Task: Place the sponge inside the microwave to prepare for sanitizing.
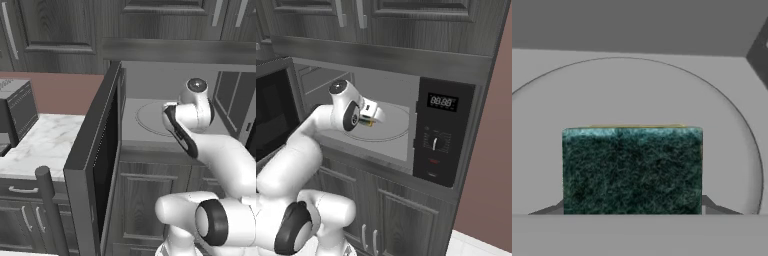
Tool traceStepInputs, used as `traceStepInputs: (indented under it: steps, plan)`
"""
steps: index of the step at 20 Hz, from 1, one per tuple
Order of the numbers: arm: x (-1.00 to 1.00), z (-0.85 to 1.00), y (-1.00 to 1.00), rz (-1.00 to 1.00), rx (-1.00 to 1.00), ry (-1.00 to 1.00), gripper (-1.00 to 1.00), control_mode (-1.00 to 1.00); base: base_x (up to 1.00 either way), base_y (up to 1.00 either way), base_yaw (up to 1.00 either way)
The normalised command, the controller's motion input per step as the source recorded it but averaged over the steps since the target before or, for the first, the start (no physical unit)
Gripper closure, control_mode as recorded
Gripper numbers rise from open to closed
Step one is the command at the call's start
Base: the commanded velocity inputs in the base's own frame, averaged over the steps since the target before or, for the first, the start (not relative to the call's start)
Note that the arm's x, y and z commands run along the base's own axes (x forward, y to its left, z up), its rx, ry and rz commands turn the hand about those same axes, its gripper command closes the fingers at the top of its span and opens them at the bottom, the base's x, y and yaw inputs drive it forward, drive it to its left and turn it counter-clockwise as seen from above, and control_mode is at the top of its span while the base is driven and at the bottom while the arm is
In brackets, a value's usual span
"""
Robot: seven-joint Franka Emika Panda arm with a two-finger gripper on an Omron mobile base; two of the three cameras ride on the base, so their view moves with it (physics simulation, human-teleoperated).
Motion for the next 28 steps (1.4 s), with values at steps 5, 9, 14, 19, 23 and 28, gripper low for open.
traceStepInputs:
  steps: [5, 9, 14, 19, 23, 28]
  plan:
    - [0.77, -0.35, -0.13, 0.0, -0.01, 0.05, 1.0, -1.0, 0.0, 0.0, 0.0]
    - [0.62, -0.26, -0.24, 0.0, 0.0, 0.01, 1.0, -1.0, 0.0, 0.0, 0.0]
    - [0.42, -0.18, -0.19, 0.0, 0.0, 0.03, 1.0, -1.0, 0.0, 0.0, 0.0]
    - [0.15, -0.21, 0.0, 0.0, 0.0, 0.1, -1.0, -1.0, 0.0, 0.0, 0.0]
    - [0.01, -0.23, 0.0, 0.0, 0.01, 0.14, -1.0, -1.0, 0.0, 0.0, 0.0]
    - [0.0, -0.06, 0.0, 0.0, 0.0, 0.05, -1.0, -1.0, 0.0, 0.0, 0.0]
